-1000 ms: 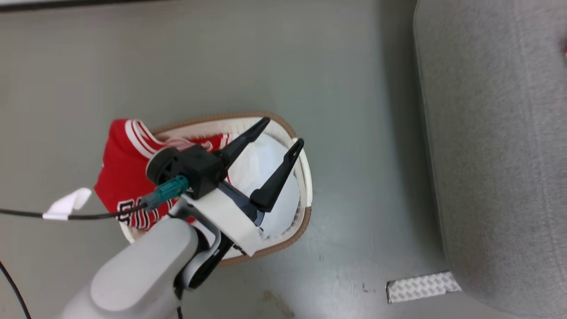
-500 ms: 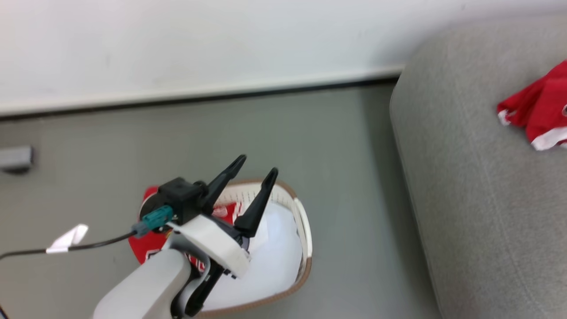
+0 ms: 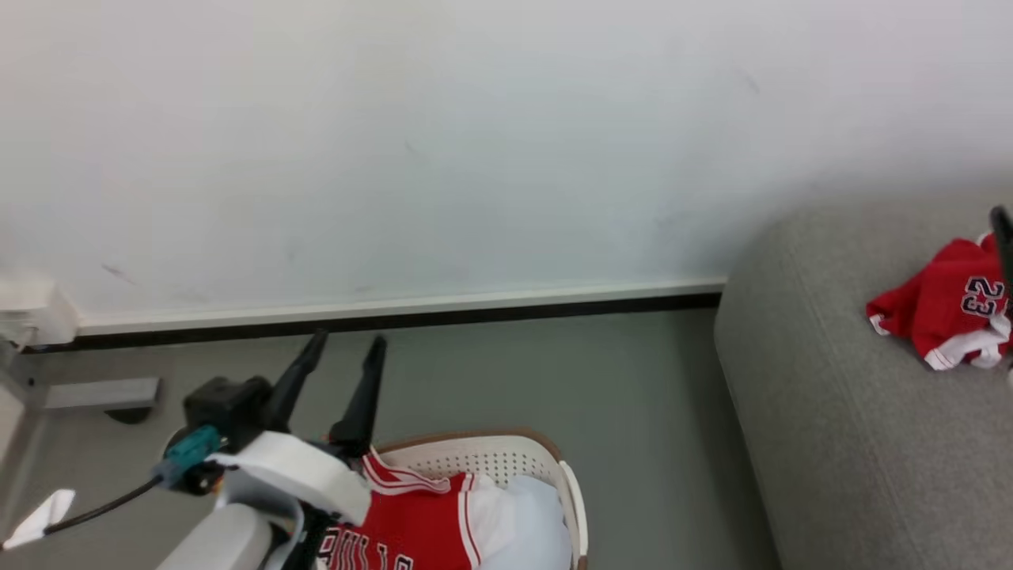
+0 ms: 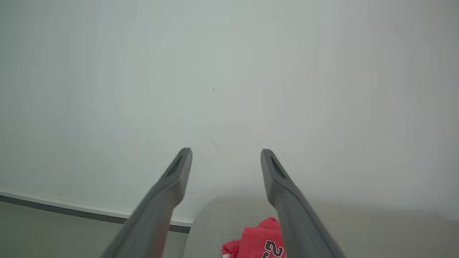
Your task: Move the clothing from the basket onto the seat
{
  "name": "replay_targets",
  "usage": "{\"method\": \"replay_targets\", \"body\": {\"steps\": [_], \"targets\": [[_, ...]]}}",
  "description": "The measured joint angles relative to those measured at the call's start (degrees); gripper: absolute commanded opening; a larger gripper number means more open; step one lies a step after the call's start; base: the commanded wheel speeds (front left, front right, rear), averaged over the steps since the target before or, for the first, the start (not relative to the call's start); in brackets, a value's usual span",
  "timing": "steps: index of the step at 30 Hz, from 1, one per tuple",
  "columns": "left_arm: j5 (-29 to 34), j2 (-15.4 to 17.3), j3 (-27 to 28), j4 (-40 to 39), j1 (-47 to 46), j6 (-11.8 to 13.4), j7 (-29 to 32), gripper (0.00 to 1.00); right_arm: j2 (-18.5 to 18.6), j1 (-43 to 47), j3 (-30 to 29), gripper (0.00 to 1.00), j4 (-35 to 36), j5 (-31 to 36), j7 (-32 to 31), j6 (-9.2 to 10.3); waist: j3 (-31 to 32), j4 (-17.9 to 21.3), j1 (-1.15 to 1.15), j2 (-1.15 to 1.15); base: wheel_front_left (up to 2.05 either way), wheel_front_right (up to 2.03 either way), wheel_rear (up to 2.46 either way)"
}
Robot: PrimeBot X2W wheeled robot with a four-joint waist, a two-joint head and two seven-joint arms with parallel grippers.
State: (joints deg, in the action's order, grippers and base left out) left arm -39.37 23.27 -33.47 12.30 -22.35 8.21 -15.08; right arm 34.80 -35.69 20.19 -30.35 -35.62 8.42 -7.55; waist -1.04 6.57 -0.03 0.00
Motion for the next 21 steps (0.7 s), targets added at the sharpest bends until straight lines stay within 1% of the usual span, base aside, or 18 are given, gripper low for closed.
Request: {"method": "replay_targets", "body": {"steps": [6, 10, 12, 16, 21], "targets": [[2.8, 0.0, 7.5, -0.6, 5.7, 1.4, 0.0, 1.0, -8.1, 8.9, -4.3, 1.0, 5.8, 2.3, 2.3, 0.0, 2.3, -2.4, 0.01, 0.0, 0.0, 0.0, 0.0], [5.8, -0.8, 12.7, -1.5, 9.2, 1.9, 0.0, 1.0, -13.0, 15.2, -7.2, 1.0, 9.4, 5.4, 4.2, 0.0, 3.0, -3.5, 0.01, 0.0, 0.0, 0.0, 0.0], [6.9, -1.9, 15.3, -2.1, 11.2, 1.9, 0.0, 1.0, -15.8, 18.1, -8.8, 1.0, 11.7, 6.6, 5.3, 0.0, 3.2, -3.9, 0.02, 0.0, 0.0, 0.0, 0.0], [11.6, -3.1, 19.0, -2.3, 14.6, 2.9, 0.0, 1.0, -19.3, 23.6, -11.1, 1.0, 14.4, 10.1, 6.3, 0.0, 3.4, -4.2, 0.02, 0.0, 0.0, 0.0, 0.0], [17.1, -6.3, 23.0, -3.6, 18.7, 2.9, 0.0, 1.0, -23.2, 27.9, -13.2, 1.0, 15.3, 13.1, 6.5, 0.0, 3.4, -4.1, 0.03, 0.0, 0.0, 0.0, 0.0]]}}
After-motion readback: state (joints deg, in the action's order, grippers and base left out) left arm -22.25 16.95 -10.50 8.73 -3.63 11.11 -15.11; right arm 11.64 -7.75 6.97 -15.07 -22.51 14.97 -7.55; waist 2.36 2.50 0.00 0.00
